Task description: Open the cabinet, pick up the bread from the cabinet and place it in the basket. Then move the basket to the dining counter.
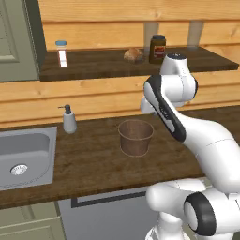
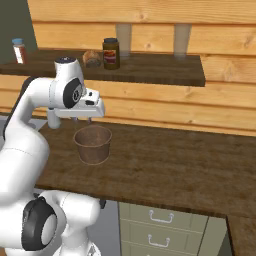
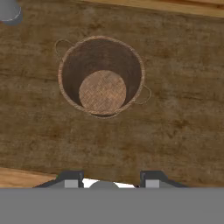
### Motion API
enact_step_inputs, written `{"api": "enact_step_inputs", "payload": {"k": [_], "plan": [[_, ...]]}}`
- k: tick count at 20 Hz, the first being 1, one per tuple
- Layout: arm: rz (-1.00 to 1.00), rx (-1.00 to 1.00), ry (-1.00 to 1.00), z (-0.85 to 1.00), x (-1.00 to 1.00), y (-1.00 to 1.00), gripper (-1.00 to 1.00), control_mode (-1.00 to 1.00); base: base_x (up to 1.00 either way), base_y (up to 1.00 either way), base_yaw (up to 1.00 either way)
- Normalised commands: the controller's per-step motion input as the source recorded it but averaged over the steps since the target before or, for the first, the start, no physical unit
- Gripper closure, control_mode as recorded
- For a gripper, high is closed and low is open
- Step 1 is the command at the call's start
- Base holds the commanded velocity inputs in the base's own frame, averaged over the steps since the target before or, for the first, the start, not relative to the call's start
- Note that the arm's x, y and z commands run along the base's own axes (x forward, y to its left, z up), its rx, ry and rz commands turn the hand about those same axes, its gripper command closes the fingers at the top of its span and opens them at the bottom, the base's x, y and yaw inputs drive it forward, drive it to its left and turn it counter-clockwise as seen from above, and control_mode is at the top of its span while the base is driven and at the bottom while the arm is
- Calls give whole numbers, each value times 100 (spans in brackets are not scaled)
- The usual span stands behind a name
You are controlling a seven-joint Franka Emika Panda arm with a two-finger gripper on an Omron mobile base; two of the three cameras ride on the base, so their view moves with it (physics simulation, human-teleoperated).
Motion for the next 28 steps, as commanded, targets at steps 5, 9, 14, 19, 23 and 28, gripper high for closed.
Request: {"api": "enact_step_inputs", "payload": {"k": [5,9,14,19,23,28], "plan": [[-1,-21,-12,18,-25,30,-100,-100,0,0,0],[-2,-42,-28,74,-24,57,-100,-100,0,0,0],[-2,-20,-21,100,7,39,-100,-100,0,0,0],[-3,-4,-3,100,44,37,-100,-100,0,0,0],[0,-7,0,99,65,5,-100,-100,0,0,0],[2,4,8,51,82,0,-100,-100,0,0,0]]}}
